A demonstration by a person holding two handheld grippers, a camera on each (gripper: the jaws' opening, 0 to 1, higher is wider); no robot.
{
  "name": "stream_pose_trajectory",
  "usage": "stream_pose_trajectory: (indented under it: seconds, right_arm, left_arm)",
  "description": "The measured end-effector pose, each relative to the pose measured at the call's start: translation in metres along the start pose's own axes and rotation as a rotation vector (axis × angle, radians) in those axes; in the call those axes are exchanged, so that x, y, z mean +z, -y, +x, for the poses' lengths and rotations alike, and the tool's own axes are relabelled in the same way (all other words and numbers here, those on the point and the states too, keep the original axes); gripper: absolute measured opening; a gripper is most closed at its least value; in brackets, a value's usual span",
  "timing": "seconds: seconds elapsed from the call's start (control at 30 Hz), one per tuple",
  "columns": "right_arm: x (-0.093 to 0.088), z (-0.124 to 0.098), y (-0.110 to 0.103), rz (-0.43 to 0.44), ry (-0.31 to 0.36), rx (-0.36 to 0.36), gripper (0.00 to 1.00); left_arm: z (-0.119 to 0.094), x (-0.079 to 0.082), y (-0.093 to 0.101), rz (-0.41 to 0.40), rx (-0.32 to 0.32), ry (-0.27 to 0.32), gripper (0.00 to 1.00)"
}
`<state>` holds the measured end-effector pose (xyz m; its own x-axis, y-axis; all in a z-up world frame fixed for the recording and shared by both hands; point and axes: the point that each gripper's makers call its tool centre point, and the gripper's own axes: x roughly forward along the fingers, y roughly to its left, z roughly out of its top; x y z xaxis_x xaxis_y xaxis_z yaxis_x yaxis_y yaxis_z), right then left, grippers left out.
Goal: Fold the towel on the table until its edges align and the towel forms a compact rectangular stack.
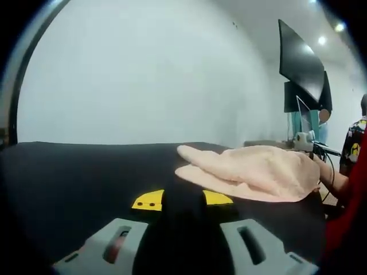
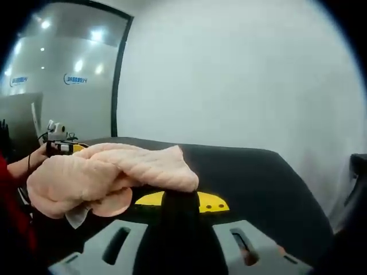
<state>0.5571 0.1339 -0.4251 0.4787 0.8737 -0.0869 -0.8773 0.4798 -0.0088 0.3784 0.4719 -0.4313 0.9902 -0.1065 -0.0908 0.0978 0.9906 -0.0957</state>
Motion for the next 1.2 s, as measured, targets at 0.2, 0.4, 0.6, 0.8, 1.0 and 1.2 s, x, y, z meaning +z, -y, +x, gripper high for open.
stream_pose_trajectory:
  seconds: [0.2, 0.4, 0.6, 0.8, 1.0, 1.2]
  right_arm:
    - [-0.001, 0.001, 0.002, 0.006, -0.008, -0.005, 0.17]
    - [-0.001, 0.001, 0.001, 0.007, -0.009, 0.002, 0.17]
    - [0.001, -0.001, 0.002, 0.024, 0.005, -0.001, 0.17]
    - [0.003, -0.002, 0.001, 0.021, 0.017, 0.010, 0.17]
    - [0.003, -0.001, 0.001, 0.024, 0.017, 0.014, 0.17]
    - [0.003, -0.001, -0.001, 0.023, 0.018, 0.017, 0.17]
  left_arm:
    - [0.001, 0.000, 0.002, 0.011, -0.003, -0.005, 0.26]
    - [0.000, 0.005, 0.006, 0.047, 0.016, 0.007, 0.26]
    - [0.020, 0.025, 0.006, 0.354, 0.043, -0.089, 0.26]
    - [0.066, 0.057, -0.005, 0.957, -0.038, -0.121, 0.28]
    - [0.101, 0.019, -0.006, 1.410, -0.231, -0.307, 0.28]
    - [0.119, 0.008, -0.011, 1.579, -0.302, -0.386, 0.27]
